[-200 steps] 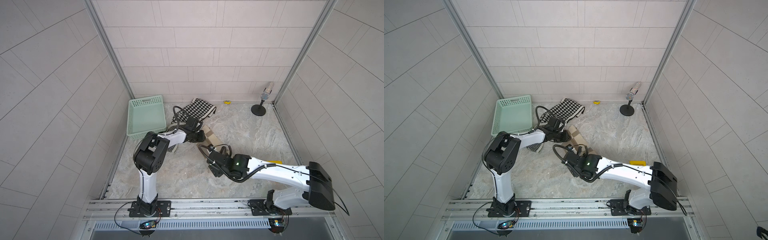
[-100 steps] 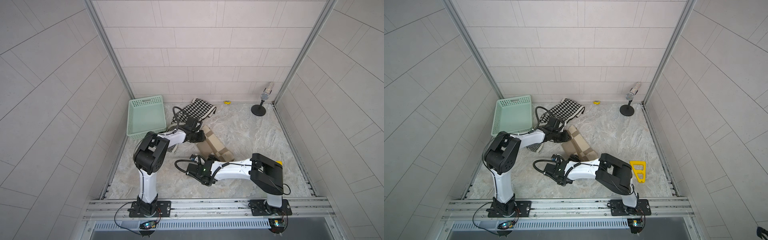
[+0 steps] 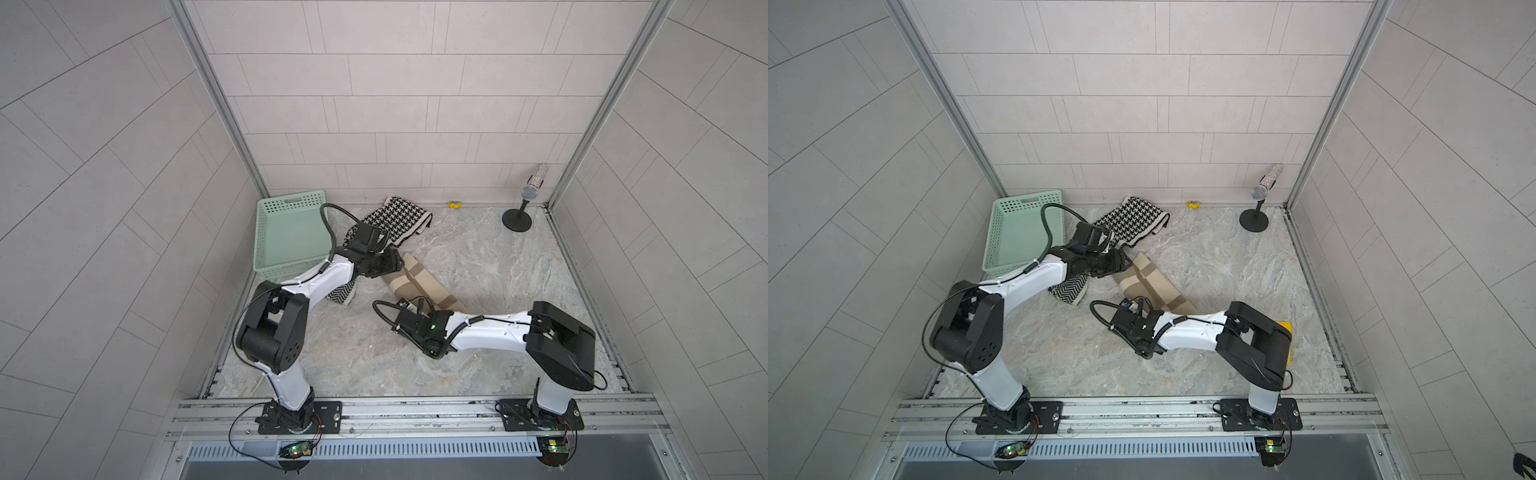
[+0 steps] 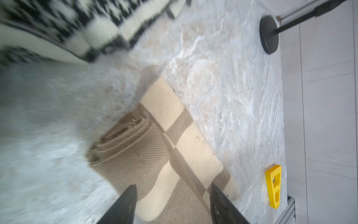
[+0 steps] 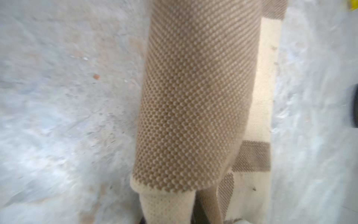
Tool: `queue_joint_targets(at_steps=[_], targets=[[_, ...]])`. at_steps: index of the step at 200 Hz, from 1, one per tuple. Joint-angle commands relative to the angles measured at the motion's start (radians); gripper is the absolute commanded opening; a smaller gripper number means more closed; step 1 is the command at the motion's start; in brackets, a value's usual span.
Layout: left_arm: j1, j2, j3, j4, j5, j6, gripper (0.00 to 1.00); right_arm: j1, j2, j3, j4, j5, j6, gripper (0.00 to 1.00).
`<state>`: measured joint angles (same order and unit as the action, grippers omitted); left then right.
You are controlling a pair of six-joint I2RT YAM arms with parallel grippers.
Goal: Roll up the scarf and place it into the basket
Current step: Roll the scarf at the center of the board.
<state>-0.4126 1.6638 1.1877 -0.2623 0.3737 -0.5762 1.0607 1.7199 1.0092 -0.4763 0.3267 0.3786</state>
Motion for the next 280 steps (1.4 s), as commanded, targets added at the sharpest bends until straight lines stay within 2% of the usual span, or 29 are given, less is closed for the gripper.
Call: queue_joint_targets(at_steps=[1,42,83,104,152,164,185,202,221,262,280], targets=[[0.0,-0.105,-0.038,-0.101,-0.097,0.019,0.64,-0.034,-0.062,-0.048,0.037,-0.379,0.112,0.04],[-0.012,-0.194,-0.119,-0.092,-0.045,0.025,0.62,-0.21,-0.13,-0.14,0.143,-0.753,0.196,0.02],[-0.084,-0.141,-0.136,-0.015,0.029,0.039,0.53,-0.408,-0.116,-0.222,0.289,-1.088,0.247,0.02],[-0.13,-0.069,-0.099,0.023,0.062,0.041,0.44,-0.497,-0.096,-0.265,0.357,-1.197,0.277,0.02],[-0.187,0.094,-0.008,0.088,0.062,0.05,0.29,-0.646,-0.064,-0.318,0.386,-1.321,0.246,0.05],[-0.187,0.145,0.015,0.106,0.054,0.057,0.26,-0.675,-0.052,-0.329,0.386,-1.335,0.237,0.08],[-0.187,0.232,0.06,0.132,0.04,0.068,0.21,-0.701,-0.05,-0.339,0.355,-1.328,0.208,0.19],[-0.188,0.288,0.088,0.173,0.04,0.065,0.13,-0.702,-0.081,-0.332,0.289,-1.284,0.171,0.28],[-0.196,0.328,0.068,0.31,0.041,0.059,0.01,-0.702,-0.139,-0.325,0.218,-1.22,0.135,0.33],[-0.212,0.363,-0.061,0.635,0.018,0.076,0.0,-0.681,-0.332,-0.315,0.067,-1.014,0.092,0.48],[-0.212,0.385,-0.105,0.751,0.008,0.072,0.0,-0.64,-0.443,-0.291,-0.03,-0.824,0.066,0.55]])
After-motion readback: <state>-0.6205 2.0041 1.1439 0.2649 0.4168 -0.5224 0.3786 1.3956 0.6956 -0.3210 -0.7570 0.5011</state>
